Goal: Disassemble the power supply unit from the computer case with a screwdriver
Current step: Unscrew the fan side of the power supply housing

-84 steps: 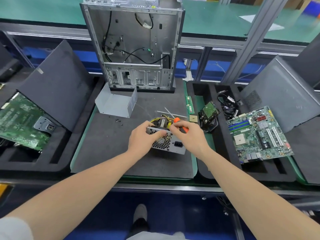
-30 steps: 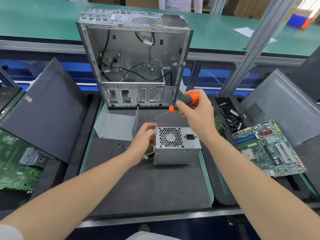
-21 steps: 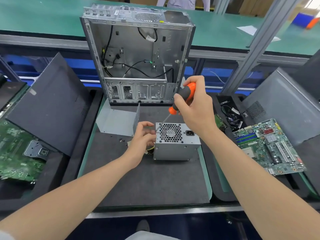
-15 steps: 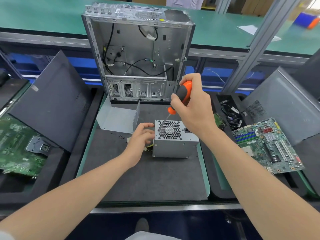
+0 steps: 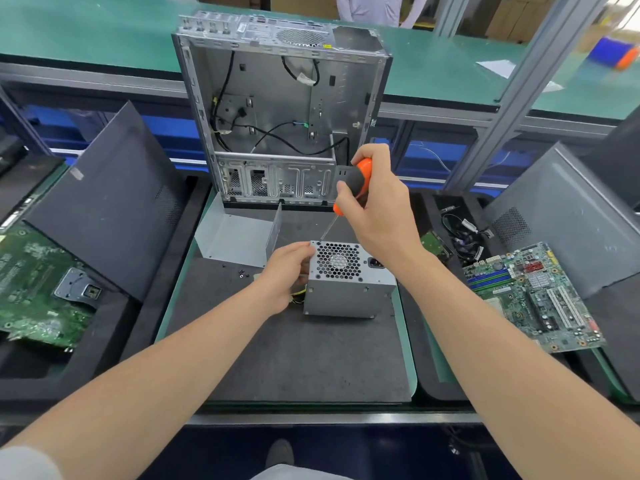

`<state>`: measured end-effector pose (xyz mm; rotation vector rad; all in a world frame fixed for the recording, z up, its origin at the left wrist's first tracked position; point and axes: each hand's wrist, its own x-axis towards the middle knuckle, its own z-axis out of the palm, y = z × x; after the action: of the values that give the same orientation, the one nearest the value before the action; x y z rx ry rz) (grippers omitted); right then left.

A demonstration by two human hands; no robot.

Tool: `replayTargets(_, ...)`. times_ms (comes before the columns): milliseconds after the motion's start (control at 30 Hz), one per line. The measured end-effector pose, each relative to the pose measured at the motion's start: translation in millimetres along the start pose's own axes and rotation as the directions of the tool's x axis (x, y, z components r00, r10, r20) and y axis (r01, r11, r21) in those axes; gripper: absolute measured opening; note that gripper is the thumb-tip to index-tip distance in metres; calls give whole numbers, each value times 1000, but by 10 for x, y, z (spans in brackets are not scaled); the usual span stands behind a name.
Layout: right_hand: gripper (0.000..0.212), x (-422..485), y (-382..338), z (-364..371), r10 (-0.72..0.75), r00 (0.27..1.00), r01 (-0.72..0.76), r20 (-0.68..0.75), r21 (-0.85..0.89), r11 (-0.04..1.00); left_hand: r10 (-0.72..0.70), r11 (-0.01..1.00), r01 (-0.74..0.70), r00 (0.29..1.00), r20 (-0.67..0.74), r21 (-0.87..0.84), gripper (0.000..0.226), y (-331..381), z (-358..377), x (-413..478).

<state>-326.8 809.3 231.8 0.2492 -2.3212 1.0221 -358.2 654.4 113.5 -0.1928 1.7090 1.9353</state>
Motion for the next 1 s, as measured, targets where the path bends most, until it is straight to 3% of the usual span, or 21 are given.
replayTargets(233,29,52,-8,20,2,1000,-1,16,-16,1000,-171,979,169,985,-11,-119,10,151,-15,47)
replayTargets(1000,28,187,5,30,52,995,-49,80,-41,998,-84,995,85,996,7,-61,18,116,-7,81)
